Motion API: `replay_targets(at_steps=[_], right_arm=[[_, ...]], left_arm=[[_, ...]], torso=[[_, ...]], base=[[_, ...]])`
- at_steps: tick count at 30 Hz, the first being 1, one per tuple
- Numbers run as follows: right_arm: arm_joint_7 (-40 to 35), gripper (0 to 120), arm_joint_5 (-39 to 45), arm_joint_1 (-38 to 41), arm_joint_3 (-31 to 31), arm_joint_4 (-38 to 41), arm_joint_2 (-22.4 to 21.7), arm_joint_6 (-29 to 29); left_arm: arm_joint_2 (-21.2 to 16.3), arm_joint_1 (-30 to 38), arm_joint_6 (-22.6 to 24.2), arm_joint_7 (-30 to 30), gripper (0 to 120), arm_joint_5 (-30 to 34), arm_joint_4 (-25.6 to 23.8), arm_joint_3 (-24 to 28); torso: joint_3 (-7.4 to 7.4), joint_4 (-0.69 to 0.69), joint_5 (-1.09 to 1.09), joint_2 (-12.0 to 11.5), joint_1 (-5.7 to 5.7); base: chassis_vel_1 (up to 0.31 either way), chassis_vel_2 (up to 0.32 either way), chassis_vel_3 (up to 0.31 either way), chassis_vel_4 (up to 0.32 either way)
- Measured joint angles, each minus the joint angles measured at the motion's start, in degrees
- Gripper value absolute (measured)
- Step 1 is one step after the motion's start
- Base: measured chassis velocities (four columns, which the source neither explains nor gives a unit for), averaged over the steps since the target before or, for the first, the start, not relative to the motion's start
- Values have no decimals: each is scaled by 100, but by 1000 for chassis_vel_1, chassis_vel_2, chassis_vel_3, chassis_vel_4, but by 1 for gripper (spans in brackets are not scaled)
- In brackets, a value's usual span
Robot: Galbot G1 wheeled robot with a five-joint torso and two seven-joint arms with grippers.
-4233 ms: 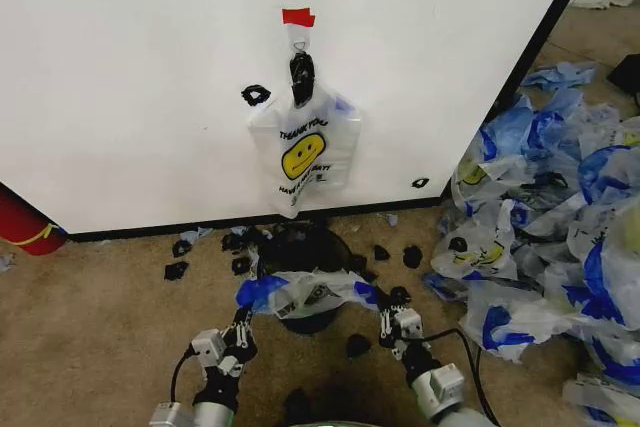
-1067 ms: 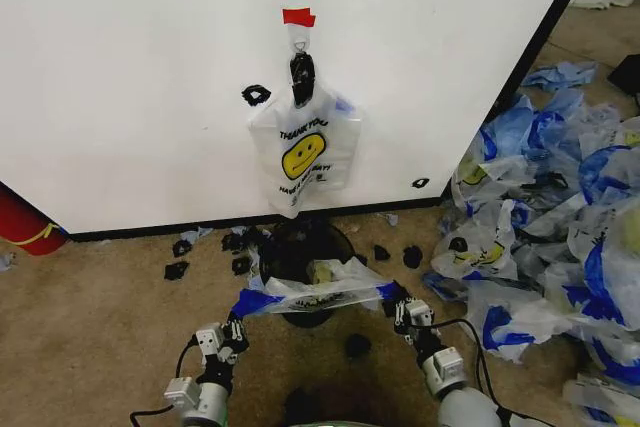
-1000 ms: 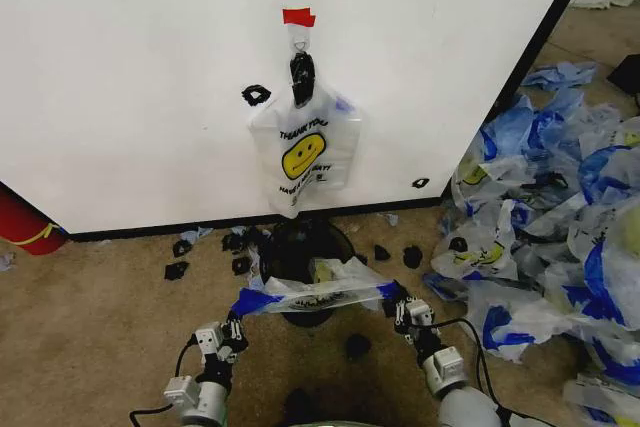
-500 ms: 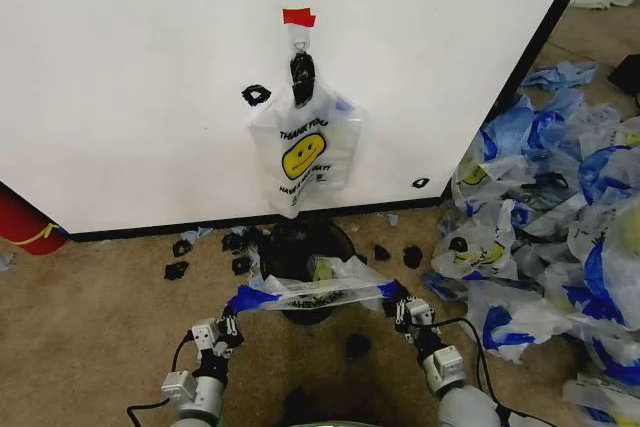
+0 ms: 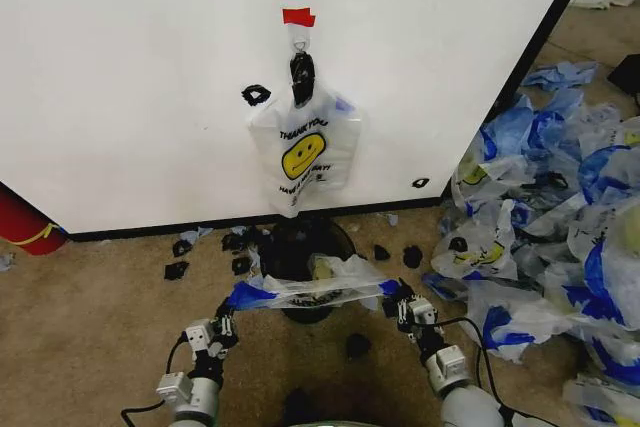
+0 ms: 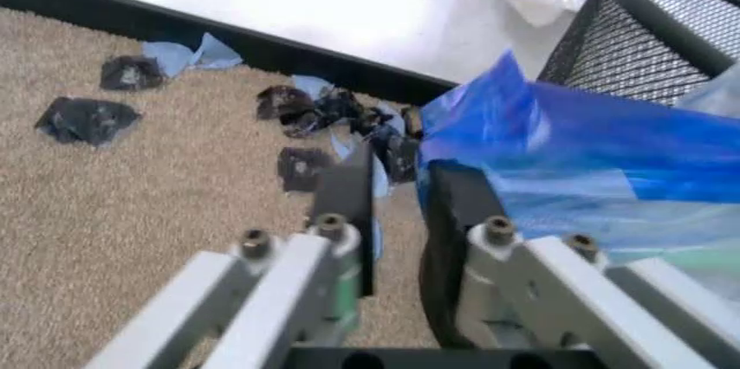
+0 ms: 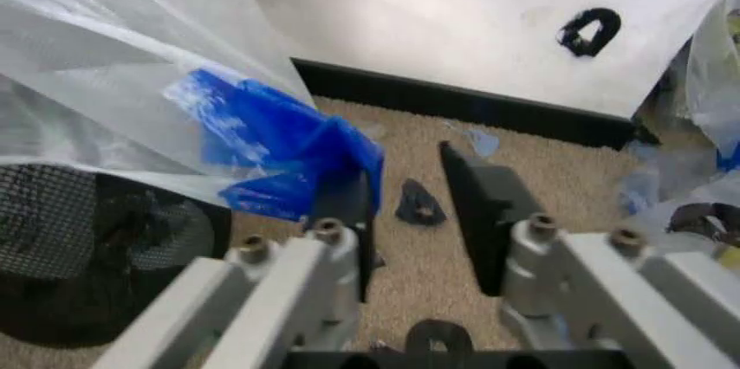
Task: Pick up the garbage bag from the wall and place it over the trash bin.
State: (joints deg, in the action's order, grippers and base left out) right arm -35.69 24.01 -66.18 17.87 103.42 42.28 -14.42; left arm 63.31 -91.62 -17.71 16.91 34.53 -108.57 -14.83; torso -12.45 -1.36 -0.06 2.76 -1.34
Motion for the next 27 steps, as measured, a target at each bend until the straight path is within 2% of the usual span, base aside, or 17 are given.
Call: replay_targets(at_steps=[3,9,11,13,16,17,20,22,27], right_arm=[[0,32,-8,-21,-11,43,-11,0],[4,57,-86,-104,-75,160,-51,-38],[4,60,-90,-109,-79,170,-52,-42],[15,71,-108,-140,-101,262,-66,-63],[33,83,-121,-173,-106,378,-90,-101],[33,83,-121,-173,-106,378,-90,-101],[37,95,-152,-218,-104,467,-128,-130],[38,98,-172,-234,-95,507,-148,-140],[50,100,-195,-250,-45,615,-215,-191]], left_arm=[[-2,-51,-1,0,29,-12,-67,5],[-11,-233,-19,-3,57,-76,-307,-3],[-12,-245,-20,-4,57,-81,-322,-5],[-17,-319,-24,-7,69,-104,-441,-23],[-41,-422,-12,-11,82,-113,-613,-43],[-41,-422,-12,-11,82,-113,-613,-43],[-58,-529,-2,-13,93,-141,-754,-50],[-67,-605,5,-13,98,-161,-842,-51],[-110,-766,46,7,99,-184,-1041,-59]], torso=[[0,0,1,0,0],[0,0,0,0,0],[0,0,0,0,0],[0,0,1,0,0],[0,0,1,0,0],[0,0,1,0,0],[0,0,1,0,0],[0,0,1,1,0],[1,0,0,1,0]], base=[[0,0,0,0],[0,0,0,0],[0,0,0,0],[0,0,0,0],[0,0,0,0],[0,0,0,0],[0,0,0,0],[0,0,0,0],[0,0,0,0]])
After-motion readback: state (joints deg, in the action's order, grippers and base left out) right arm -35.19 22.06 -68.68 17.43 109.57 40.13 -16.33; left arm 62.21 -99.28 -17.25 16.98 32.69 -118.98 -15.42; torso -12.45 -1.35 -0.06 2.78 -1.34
